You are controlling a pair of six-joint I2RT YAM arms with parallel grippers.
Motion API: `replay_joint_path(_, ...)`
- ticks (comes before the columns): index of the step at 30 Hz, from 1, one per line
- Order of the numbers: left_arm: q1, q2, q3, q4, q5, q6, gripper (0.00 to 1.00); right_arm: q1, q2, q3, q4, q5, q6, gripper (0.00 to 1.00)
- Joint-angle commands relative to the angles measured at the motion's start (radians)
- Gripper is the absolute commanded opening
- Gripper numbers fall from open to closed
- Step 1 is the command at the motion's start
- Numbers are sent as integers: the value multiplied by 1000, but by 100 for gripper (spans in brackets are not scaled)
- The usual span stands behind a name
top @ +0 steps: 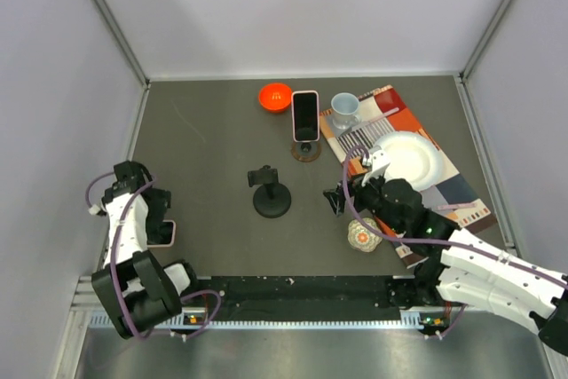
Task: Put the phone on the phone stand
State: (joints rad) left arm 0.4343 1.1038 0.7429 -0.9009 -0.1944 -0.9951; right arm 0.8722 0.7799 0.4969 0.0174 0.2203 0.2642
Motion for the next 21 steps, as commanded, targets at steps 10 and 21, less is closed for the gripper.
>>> replay_joint_path(10, 142, 93, -86, 54, 4, -137, 99, 71, -59, -15, 58, 99, -33, 95)
replay_joint_path(21, 227, 223, -111, 164, 45, -112, 99, 71, -48, -15, 58, 105, -34, 95)
